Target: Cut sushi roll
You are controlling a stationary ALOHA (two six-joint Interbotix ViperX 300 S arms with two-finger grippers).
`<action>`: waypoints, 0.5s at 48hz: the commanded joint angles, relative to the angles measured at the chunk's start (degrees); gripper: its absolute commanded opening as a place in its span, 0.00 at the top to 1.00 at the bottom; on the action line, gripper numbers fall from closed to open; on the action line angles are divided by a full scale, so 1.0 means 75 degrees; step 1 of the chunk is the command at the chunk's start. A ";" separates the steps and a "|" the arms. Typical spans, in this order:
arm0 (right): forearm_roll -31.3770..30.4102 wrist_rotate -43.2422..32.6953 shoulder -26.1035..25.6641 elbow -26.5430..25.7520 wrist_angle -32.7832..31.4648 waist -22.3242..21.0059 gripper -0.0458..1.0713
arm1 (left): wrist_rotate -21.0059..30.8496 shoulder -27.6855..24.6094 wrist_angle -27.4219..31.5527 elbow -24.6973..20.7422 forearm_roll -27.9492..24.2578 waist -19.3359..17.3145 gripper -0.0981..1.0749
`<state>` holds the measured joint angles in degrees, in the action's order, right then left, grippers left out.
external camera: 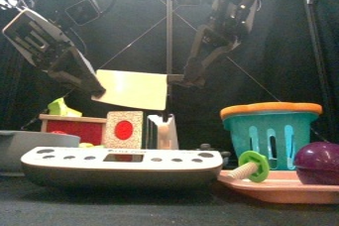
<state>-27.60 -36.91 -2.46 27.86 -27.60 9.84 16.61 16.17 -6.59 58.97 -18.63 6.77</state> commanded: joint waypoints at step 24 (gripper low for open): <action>0.0281 -0.0035 -0.0129 0.0117 0.0293 0.0246 0.52 | 0.0000 -0.0527 0.0012 -0.0012 0.0012 0.0059 0.70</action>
<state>-25.75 -37.09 -2.29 29.00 -25.58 11.34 16.61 12.83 -6.77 58.45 -18.54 6.86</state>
